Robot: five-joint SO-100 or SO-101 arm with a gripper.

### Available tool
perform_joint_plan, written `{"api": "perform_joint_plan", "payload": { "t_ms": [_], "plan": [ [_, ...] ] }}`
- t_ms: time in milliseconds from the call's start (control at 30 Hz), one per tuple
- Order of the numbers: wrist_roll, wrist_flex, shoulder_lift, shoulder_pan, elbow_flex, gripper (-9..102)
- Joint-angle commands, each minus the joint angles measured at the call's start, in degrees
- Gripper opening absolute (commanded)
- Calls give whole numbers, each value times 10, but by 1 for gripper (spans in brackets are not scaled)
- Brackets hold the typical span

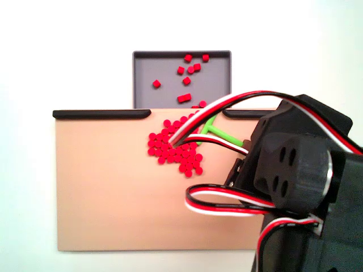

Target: Push granules from right to the grey container

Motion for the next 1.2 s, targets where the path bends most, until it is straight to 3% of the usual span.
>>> {"api": "perform_joint_plan", "payload": {
  "t_ms": [0,1167],
  "plan": [
    [20,0,20,-6,-7,0],
    [193,-2,22,-29,-8,0]
  ]
}}
